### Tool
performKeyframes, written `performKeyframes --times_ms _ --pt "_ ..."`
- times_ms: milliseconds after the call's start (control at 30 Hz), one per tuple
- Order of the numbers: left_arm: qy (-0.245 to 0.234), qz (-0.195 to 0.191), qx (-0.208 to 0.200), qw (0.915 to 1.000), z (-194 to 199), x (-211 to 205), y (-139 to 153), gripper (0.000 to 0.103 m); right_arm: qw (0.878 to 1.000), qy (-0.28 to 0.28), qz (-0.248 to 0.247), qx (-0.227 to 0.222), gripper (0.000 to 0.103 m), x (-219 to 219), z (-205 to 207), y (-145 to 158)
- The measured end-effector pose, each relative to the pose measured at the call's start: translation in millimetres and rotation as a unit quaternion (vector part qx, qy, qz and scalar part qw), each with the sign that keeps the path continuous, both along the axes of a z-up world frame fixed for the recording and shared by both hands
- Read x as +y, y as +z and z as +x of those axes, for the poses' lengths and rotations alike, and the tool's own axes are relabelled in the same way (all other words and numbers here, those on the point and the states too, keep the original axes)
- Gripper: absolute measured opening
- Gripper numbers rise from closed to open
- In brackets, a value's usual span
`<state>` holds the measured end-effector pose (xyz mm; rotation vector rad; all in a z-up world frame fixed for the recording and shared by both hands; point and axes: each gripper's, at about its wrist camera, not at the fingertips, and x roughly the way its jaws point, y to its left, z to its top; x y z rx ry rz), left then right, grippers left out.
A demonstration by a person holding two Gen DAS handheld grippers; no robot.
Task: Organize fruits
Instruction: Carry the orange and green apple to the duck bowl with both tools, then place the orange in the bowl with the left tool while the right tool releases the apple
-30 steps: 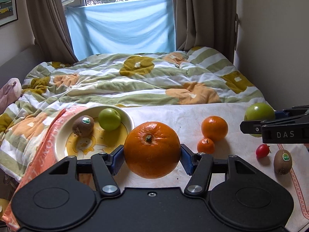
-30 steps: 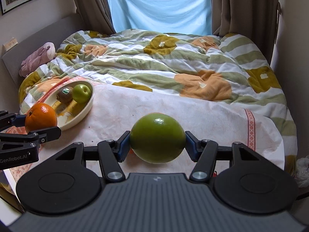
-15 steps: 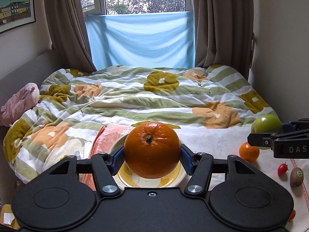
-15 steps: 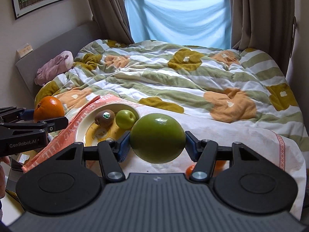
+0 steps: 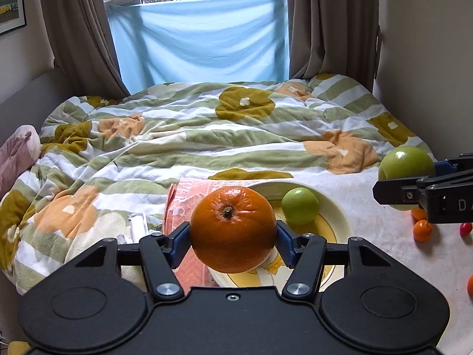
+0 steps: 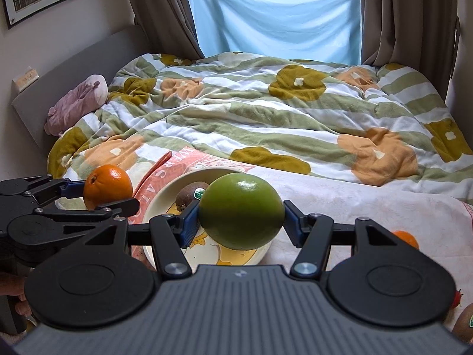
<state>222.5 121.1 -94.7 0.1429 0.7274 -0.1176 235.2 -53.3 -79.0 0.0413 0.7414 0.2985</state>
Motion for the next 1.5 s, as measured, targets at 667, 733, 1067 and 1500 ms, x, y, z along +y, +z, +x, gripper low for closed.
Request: performKeyframes --times_ms 667,733,1067,1500 --pt "-0.110 0.032 0.082 0.9900 47 -2 -81 0.064 0.996 -0.062 -0.023 0.052 0.074 42 39 -41" --pt "-0.113 0.035 0.086 0.9893 48 -3 -84 0.064 0.996 -0.065 -0.023 0.054 0.074 41 40 -43" --pt "-0.116 0.044 0.050 0.9910 29 -1 -64 0.099 0.996 -0.059 -0.018 0.060 0.074 38 37 -45" --pt "-0.049 0.034 0.034 0.9976 4 12 -38 0.099 0.997 -0.011 -0.022 0.076 0.074 38 44 -49"
